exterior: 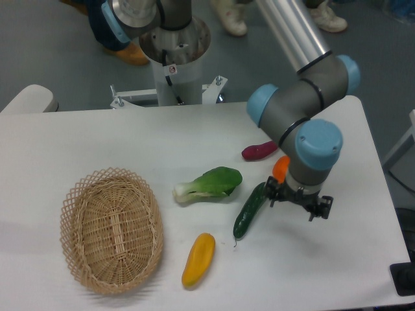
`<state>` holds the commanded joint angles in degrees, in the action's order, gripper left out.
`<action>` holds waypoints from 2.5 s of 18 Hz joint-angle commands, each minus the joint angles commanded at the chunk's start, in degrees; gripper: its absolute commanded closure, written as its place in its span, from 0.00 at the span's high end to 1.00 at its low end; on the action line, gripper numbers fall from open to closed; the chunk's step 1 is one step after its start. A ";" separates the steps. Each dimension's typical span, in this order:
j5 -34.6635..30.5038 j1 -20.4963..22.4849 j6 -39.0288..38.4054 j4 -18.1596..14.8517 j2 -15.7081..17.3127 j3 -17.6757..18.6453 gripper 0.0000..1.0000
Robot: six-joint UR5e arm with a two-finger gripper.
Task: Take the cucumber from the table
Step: 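Move the gripper over the green cucumber and lower it down, then close the gripper on the cucumber's end, then lift the cucumber up off the table, away from the basket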
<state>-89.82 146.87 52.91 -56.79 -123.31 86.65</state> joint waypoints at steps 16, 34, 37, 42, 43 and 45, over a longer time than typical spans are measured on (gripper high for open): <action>-0.35 -3.17 0.09 7.22 1.76 10.21 0.72; -0.44 0.25 13.43 -7.35 3.60 -7.71 0.09; 0.26 3.32 21.94 -9.13 4.92 -9.65 0.09; 2.81 8.25 32.24 -10.53 6.59 -9.75 0.10; 2.81 8.95 33.73 -10.89 6.68 -9.75 0.10; 2.64 9.83 35.41 -11.50 6.94 -9.83 0.10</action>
<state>-87.19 156.70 88.32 -68.29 -116.37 76.82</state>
